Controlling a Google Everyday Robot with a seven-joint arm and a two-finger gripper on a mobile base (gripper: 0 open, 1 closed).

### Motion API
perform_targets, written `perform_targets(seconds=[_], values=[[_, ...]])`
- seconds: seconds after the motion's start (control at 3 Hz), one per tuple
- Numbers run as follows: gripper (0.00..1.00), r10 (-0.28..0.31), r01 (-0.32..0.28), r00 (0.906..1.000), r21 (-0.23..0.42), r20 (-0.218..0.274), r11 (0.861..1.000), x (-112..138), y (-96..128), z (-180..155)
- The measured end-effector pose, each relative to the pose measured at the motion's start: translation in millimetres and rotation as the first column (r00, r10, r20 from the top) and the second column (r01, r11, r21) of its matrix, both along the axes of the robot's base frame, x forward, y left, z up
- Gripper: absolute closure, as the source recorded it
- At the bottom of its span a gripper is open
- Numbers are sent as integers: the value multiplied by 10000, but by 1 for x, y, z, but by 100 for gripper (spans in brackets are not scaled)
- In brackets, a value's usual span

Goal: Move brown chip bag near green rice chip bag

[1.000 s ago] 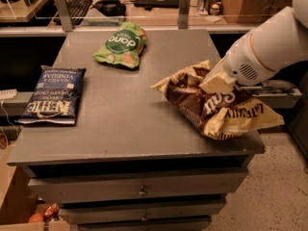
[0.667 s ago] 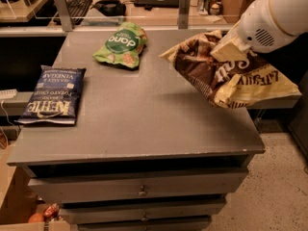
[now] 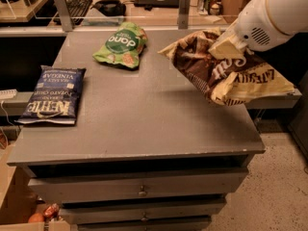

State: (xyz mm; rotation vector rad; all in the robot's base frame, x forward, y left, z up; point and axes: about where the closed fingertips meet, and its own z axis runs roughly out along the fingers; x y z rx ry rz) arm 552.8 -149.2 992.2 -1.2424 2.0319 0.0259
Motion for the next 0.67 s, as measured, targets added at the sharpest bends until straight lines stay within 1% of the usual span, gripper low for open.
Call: perform_targets(seconds=[0.33, 0.67], values=[[100, -164, 152, 9991, 302, 400, 9994, 54, 14, -2], [100, -333, 269, 9958, 748, 853, 9968, 141, 51, -11]])
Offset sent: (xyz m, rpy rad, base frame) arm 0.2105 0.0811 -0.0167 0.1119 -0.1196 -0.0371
